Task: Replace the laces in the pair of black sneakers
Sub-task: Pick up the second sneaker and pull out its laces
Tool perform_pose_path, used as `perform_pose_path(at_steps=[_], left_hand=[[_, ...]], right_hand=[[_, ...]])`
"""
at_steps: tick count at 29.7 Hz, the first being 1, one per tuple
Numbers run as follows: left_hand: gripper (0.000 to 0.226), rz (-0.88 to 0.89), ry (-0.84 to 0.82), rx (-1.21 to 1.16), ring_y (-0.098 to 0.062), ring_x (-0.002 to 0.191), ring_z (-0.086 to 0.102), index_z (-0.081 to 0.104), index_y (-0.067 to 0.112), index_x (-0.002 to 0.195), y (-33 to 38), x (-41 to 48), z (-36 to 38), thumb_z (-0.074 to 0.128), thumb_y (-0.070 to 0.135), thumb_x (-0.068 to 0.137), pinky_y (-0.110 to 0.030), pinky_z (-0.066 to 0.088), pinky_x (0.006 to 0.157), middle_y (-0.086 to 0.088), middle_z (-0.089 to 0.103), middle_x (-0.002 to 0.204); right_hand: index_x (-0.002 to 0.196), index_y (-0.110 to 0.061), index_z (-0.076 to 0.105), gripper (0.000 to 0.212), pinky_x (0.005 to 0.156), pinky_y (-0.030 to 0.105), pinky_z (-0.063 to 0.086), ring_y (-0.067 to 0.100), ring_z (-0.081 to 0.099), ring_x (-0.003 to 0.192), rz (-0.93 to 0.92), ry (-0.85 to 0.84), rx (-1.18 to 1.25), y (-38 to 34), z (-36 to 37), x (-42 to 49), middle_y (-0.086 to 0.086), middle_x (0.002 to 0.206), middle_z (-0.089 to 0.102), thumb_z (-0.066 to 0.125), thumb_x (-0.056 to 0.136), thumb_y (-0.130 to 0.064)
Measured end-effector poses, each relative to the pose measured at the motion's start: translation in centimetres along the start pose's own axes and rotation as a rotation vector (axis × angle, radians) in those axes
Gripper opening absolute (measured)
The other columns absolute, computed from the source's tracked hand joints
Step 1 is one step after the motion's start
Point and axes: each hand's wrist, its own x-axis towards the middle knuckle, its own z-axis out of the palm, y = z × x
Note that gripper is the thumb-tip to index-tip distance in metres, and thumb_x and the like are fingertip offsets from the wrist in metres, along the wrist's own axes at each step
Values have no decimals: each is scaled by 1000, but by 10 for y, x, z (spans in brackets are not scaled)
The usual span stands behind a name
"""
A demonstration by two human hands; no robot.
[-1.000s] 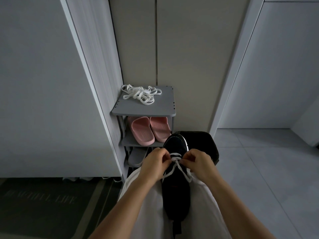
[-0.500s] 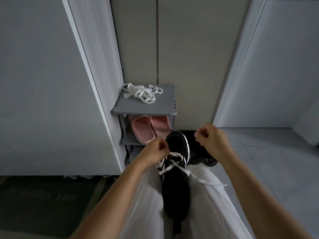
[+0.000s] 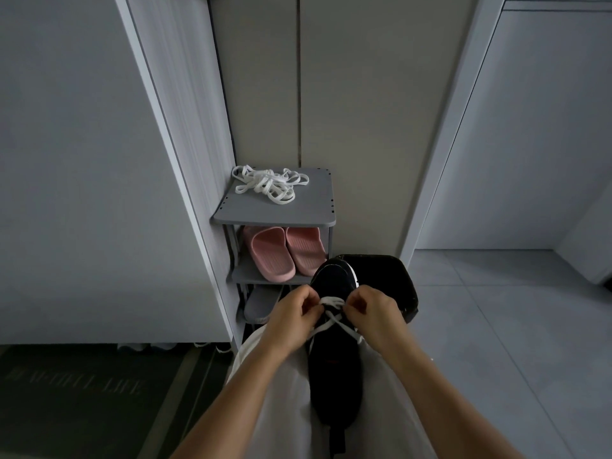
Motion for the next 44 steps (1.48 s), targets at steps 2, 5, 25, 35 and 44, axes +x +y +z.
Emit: perform_pose_path(at_steps=[2, 5, 25, 35, 44], left_hand=[[11, 33, 30, 29, -8, 65, 50, 51, 17, 81, 0, -2, 1, 58, 14, 89, -24, 41, 65, 10, 53, 70], [13, 49, 80, 35, -10, 64, 49, 47, 16, 80, 5, -3, -3, 54, 12, 90, -27, 41, 65, 9, 51, 69], [17, -23, -50, 81, -17, 76, 51, 44, 14, 81, 5, -5, 5, 49, 24, 95, -29, 33, 63, 7, 48, 71], [19, 149, 203, 234, -11, 54, 41, 45, 12, 74, 18, 11, -41, 53, 17, 91, -27, 32, 54, 7, 43, 58], [21, -51, -13, 196, -27, 101, 58, 53, 10, 101, 10, -8, 10, 41, 27, 98, -35, 44, 83, -9, 64, 105]], right_hand=[[83, -14, 59, 4, 57, 9, 36, 10, 54, 72, -40, 12, -54, -2, -1, 0, -1, 85, 59, 60, 87, -15], [77, -16, 52, 11, 53, 13, 34, 6, 50, 63, 5, -18, -16, -8, -10, 3, -4, 74, 56, 56, 87, -13], [82, -16, 58, 14, 60, 18, 46, 11, 59, 68, 113, 17, 368, 7, 2, -3, 0, 76, 63, 71, 79, -13], [77, -21, 55, 14, 57, 11, 39, 7, 55, 67, -29, 213, 214, 10, -27, 16, -4, 75, 60, 64, 85, -14], [75, -16, 60, 11, 59, 19, 44, 15, 59, 66, 123, 39, 353, 14, 7, -6, 0, 70, 63, 64, 85, -17]])
